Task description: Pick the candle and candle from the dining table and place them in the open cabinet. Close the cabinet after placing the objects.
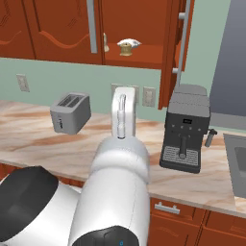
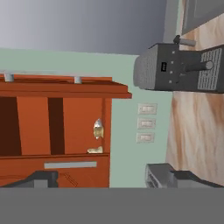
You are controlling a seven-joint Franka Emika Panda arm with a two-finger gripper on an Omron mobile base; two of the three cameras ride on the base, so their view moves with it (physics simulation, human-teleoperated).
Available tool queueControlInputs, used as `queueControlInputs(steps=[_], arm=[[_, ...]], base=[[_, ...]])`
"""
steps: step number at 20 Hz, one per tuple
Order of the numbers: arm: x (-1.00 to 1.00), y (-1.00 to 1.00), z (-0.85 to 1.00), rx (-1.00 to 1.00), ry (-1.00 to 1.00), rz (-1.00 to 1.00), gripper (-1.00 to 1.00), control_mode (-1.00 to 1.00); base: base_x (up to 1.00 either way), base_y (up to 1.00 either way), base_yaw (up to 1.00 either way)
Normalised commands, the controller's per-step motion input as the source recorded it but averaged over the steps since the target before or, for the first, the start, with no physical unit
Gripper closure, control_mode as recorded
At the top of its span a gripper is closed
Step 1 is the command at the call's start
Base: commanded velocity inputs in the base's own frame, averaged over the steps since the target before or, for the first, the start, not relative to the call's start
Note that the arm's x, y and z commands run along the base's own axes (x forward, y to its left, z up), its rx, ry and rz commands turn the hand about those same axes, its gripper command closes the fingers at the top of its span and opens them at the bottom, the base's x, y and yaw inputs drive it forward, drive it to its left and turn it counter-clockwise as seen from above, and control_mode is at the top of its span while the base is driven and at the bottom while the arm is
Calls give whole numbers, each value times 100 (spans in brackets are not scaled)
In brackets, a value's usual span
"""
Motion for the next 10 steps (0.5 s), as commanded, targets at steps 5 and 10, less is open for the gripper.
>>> queueControlInputs(steps=[5,10], arm=[[33,-39,0,6,-1,4,-100,-100],[46,-35,0,3,-1,8,-100,-100]], base=[[0,0,0],[0,0,0]])
